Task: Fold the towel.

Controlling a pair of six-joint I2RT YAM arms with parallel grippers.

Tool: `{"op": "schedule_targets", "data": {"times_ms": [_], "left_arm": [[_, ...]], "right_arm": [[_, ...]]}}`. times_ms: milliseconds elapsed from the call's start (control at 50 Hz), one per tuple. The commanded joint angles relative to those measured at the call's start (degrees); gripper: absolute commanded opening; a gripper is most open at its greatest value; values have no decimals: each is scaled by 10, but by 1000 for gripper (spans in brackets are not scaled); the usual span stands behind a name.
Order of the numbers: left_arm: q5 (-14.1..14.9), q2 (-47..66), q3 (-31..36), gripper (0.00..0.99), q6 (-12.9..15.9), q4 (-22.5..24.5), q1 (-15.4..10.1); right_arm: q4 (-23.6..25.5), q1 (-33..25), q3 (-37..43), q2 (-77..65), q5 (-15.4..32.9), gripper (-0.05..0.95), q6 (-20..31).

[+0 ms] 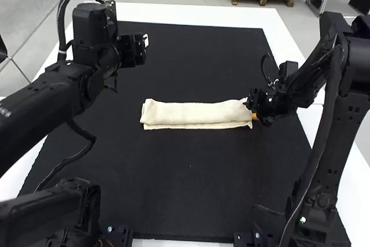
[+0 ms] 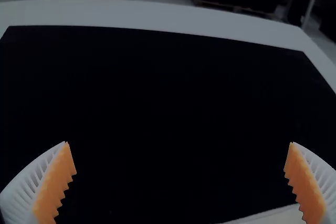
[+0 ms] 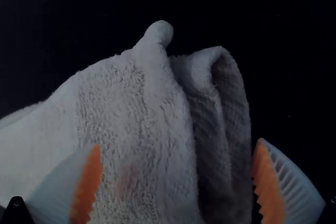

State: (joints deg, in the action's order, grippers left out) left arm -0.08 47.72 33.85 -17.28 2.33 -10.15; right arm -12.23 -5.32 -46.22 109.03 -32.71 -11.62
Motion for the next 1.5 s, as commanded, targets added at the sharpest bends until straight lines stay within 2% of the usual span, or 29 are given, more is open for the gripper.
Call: {"op": "schedule_targets", "data": {"times_ms": [0, 80, 160, 260, 280, 360, 480, 680, 840, 1000, 1300, 1480], "left_arm": [[-12, -32, 3, 933, -5, -1, -4], [-22, -50, 0, 933, -5, -7, -5], [-27, -74, -8, 933, -5, -11, -3], [-48, -112, -22, 931, -3, -11, -5], [-51, -120, -24, 933, -3, -10, -5], [-59, -159, -37, 931, 2, -9, -2], [-87, -229, -66, 931, 32, 4, -5], [-113, -325, -106, 930, 80, 8, -2], [-118, -398, -128, 930, 99, -8, 0], [-119, -445, -141, 928, 102, -26, 2], [-118, -468, -148, 930, 101, -44, 8], [-117, -477, -153, 930, 100, -52, 8]], "right_arm": [[12, 51, 12, 37, -43, 526, -12], [12, 59, 15, 37, -39, 431, -9], [12, 68, 18, 37, -31, 256, -6], [11, 78, 24, 37, -30, 11, 1], [10, 79, 25, 37, -29, -3, 3], [10, 79, 28, 36, -28, -3, 7], [9, 73, 27, 33, -28, -2, 8], [11, 57, 20, 8, -26, -3, 6], [25, 45, 8, -20, -25, -3, 5], [49, 49, -8, -52, -17, -3, 0], [59, 64, -27, -100, -4, -3, -25], [61, 98, -43, -111, 8, -3, -47]]}}
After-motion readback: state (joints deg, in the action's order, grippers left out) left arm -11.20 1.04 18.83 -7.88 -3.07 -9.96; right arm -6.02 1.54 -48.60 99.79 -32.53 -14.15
